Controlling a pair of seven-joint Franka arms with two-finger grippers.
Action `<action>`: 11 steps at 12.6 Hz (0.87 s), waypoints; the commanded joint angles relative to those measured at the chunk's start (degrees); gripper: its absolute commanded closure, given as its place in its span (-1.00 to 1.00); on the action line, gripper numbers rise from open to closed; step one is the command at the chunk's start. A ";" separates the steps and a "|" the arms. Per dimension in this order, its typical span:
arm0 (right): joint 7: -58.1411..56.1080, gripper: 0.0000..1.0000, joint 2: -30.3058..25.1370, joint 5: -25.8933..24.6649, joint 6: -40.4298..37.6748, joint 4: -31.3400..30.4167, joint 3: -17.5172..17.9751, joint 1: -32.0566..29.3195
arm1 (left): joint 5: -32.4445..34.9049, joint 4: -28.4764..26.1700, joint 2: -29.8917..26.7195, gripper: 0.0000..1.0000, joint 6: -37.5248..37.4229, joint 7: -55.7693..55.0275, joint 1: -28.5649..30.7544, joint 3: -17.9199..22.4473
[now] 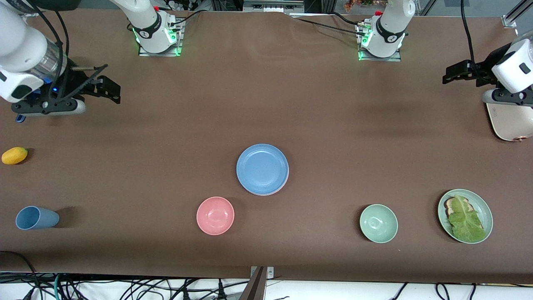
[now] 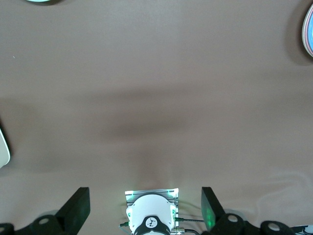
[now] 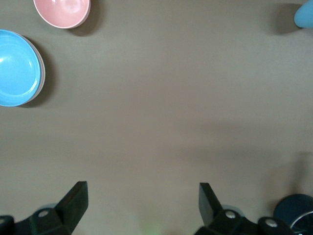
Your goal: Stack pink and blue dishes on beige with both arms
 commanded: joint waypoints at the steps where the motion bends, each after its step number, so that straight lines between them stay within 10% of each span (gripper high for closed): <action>1: -0.79 -1.00 -0.66 -0.94 -0.64 -0.49 1.37 -1.01 | -0.72 0.68 -0.14 -1.00 -0.79 0.86 0.26 -0.48; 11: -0.96 -1.00 0.67 -1.90 -0.64 2.50 0.31 -1.36 | -0.46 0.68 0.92 -1.00 -1.05 1.21 0.52 -0.83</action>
